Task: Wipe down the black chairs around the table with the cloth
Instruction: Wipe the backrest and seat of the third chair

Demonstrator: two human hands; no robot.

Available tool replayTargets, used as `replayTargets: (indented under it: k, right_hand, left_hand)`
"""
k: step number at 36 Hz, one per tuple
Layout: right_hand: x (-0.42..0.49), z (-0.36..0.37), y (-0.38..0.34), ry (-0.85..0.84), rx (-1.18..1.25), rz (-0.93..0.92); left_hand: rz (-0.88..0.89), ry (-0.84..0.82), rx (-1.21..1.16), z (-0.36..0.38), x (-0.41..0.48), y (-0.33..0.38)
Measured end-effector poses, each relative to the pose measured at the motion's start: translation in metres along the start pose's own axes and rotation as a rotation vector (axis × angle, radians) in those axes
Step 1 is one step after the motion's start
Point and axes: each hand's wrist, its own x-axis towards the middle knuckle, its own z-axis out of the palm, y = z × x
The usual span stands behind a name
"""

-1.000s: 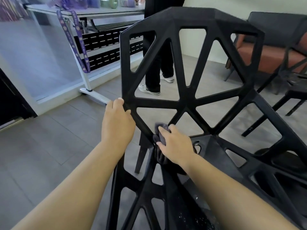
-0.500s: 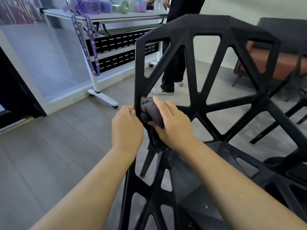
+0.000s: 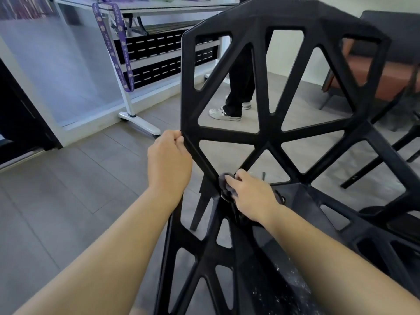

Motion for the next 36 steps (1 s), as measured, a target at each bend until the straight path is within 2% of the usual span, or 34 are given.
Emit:
replayTargets:
  k: [3,10,14,18,21,31,36]
  right_hand:
    - [0.000,-0.004,-0.006,0.039,0.012,0.012]
    - [-0.004,-0.005,-0.028,0.321,0.204,-0.021]
    - [-0.013,0.006,-0.020,0.149,0.213,0.058]
    - [-0.015,0.007,-0.012,0.098,0.149,0.145]
    - [-0.014,0.010,-0.007,0.027,0.217,0.177]
    - [-0.006,0.014,0.025,0.081,0.263,0.336]
    - [0.000,0.016,0.038,0.044,0.242,0.383]
  left_hand:
    - [0.002,-0.001,-0.005,0.000,0.000,0.000]
    - [0.012,0.001,-0.030,0.001,0.001,0.000]
    - [-0.001,-0.012,-0.061,0.004,0.003,0.002]
    - [0.029,-0.026,-0.058,0.007,0.006,0.005]
    - [0.056,-0.044,-0.045,0.013,0.011,0.006]
    - [0.164,-0.125,0.003,0.051,0.043,0.018]
    - [0.203,-0.144,-0.002,0.070,0.053,0.025]
